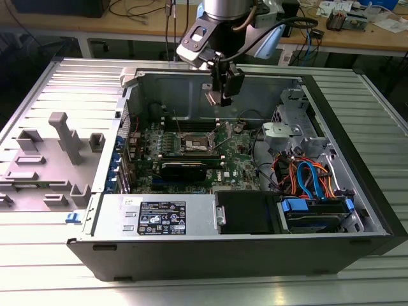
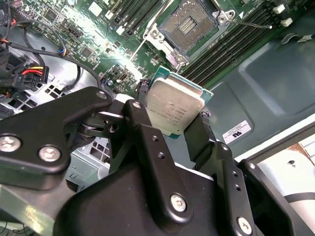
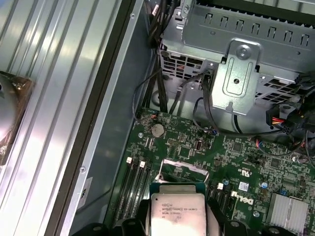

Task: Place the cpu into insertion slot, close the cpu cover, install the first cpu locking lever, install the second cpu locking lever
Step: 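Place the cpu into insertion slot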

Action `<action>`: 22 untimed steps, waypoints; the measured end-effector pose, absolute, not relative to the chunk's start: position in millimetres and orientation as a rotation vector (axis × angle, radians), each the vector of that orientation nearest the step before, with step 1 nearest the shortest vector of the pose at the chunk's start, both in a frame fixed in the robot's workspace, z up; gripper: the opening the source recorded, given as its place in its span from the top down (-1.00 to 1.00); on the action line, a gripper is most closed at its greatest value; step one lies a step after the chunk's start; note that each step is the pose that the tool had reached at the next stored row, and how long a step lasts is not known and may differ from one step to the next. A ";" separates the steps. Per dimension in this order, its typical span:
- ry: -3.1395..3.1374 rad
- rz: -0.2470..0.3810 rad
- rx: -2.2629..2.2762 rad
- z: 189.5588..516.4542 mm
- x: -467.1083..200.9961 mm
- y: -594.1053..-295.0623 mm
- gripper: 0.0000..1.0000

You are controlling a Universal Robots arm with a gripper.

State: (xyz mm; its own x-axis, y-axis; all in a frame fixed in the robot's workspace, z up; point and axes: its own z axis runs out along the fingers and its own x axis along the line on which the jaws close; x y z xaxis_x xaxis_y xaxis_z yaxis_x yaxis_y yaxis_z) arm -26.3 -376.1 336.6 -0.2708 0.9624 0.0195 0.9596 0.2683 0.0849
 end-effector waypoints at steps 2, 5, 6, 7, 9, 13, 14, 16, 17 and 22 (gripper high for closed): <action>2.443 0.123 1.913 335.4 -26.3 -376.0 -0.08; 2.399 0.122 1.965 334.4 -26.3 -376.0 -0.08; 2.390 0.121 1.975 334.2 -26.3 -376.0 -0.08; 2.379 0.121 1.987 334.0 -26.3 -376.0 -0.08; 2.376 0.121 1.991 333.8 -26.3 -376.2 -0.08; 2.376 0.121 1.991 333.5 -26.3 -377.8 -0.08; 2.376 0.121 1.991 333.5 -26.3 -377.8 -0.08; 2.376 0.121 1.991 333.5 -26.3 -377.9 -0.08; 2.376 0.121 1.991 333.5 -26.3 -377.9 -0.08; 2.375 0.121 1.992 333.2 -26.8 -377.9 -0.08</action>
